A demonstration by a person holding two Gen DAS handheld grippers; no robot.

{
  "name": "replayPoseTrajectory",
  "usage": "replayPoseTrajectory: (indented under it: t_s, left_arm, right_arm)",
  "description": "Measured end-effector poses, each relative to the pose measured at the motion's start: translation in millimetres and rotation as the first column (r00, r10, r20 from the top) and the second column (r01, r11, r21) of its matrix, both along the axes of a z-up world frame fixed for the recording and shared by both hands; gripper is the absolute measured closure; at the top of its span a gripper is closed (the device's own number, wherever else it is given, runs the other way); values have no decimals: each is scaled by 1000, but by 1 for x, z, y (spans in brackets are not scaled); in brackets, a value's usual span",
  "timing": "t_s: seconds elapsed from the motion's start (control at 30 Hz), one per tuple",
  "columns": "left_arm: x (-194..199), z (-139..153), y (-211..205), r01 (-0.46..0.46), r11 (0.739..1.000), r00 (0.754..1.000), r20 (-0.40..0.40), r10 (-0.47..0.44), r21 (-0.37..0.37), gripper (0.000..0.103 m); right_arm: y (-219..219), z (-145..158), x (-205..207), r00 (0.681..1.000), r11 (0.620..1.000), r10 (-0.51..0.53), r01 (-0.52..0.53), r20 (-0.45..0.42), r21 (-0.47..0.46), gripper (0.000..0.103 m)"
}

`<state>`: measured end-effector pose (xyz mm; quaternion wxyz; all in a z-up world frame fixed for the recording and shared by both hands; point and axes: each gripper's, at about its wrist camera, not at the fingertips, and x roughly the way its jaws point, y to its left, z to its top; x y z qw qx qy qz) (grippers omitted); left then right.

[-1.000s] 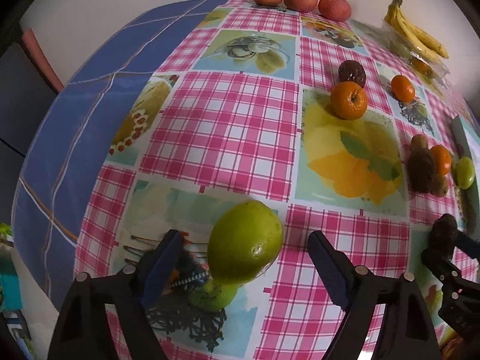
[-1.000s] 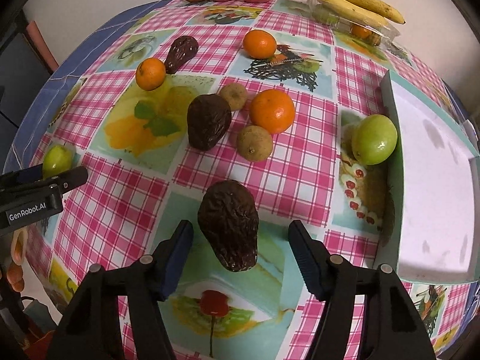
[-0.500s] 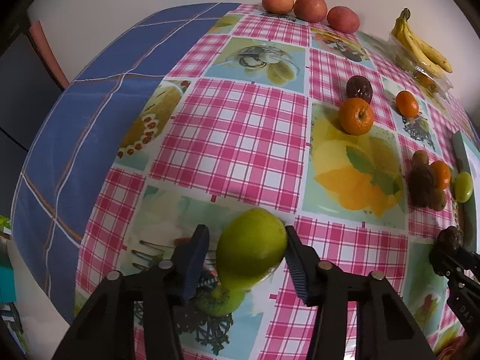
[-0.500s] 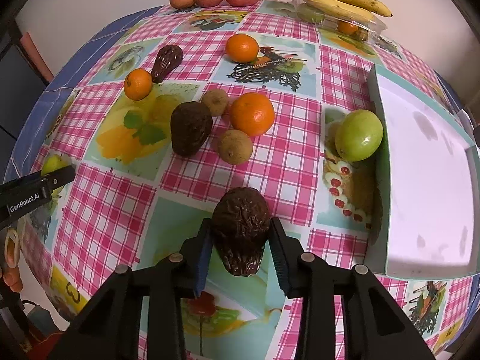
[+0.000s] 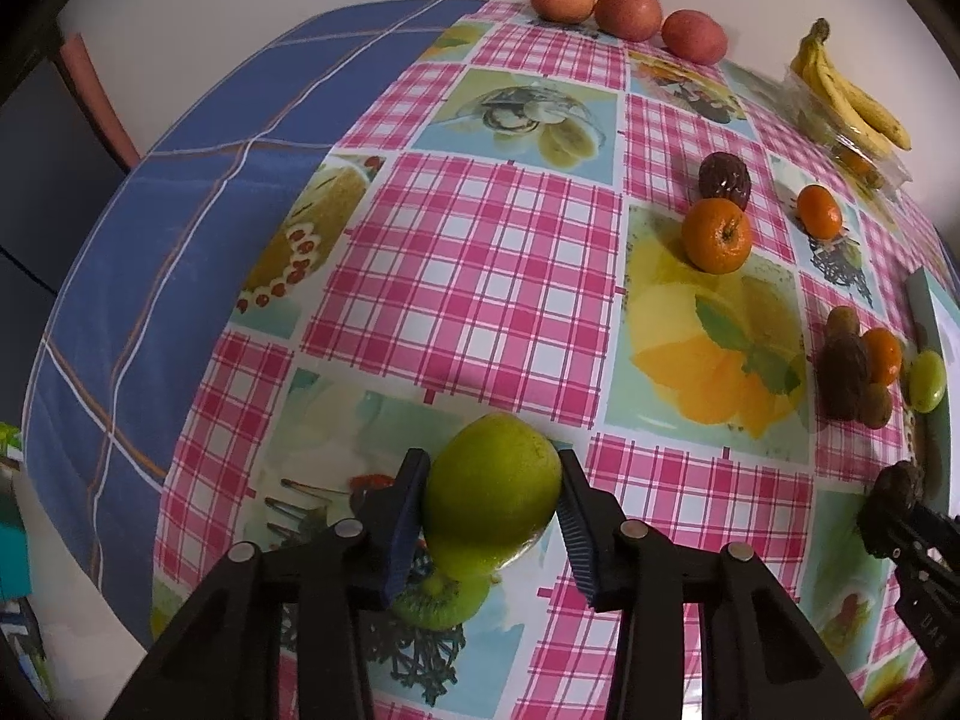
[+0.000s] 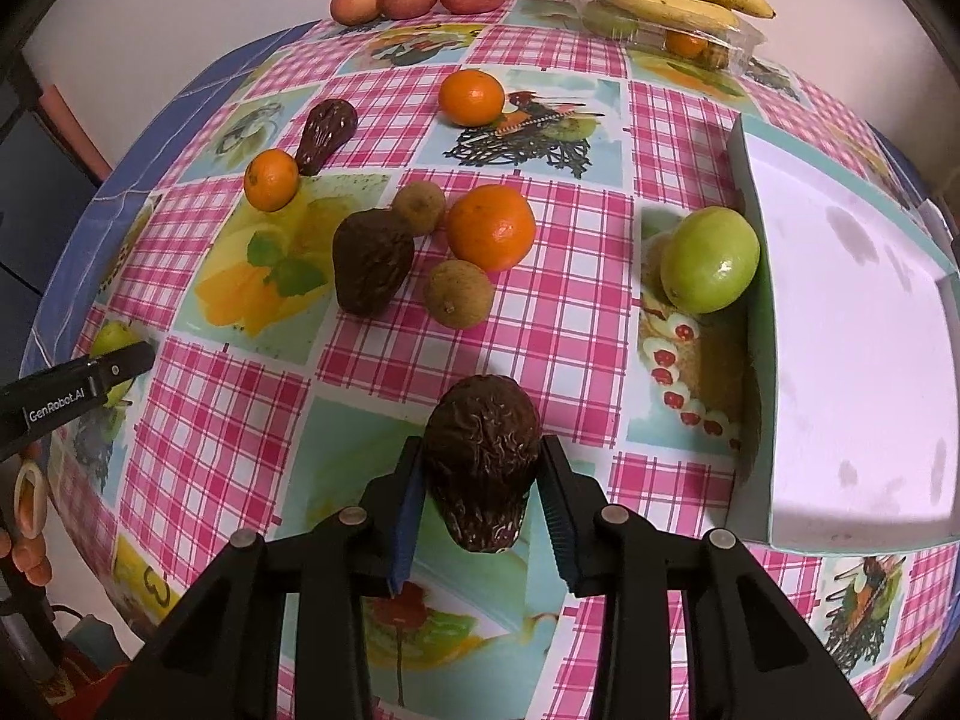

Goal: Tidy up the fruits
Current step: 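Grasp a dark brown avocado with the right tool while the left tool grasps a large green fruit, then carry the avocado and green fruit over the white tray with both tools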

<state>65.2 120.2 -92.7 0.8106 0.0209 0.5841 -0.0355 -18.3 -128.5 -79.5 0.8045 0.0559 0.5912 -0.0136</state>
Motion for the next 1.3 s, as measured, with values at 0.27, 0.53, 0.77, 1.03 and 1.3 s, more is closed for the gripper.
replayPoseTrajectory:
  t_s: [0.27,0.53,0.77,1.03,1.3]
  left_arm:
    - [3,-1,-3,-55,998,996,-67,56,15,59]
    - [0,4,-11,-98,995,990,-100,100,19,59]
    - [2,36,-35,-111,994,991,-80,111,2,59]
    - [11,61,-91,-30,999,999,-43,29,-18,59]
    - [15,79,-172,114,993,993,-12,-114,-44,59]
  right_arm:
    - [-15,5,-4,999,998,-45,45,-2,53,65]
    - [-25,28,-4,994,994,-85,80,73,69,65]
    - [-59,57,2,978,988,-153,148,145,45,65]
    - [-119,84,4,948,964,-259,265,184,-10,65]
    - [-178,94,2,924,935,-331,349,192,-67,65]
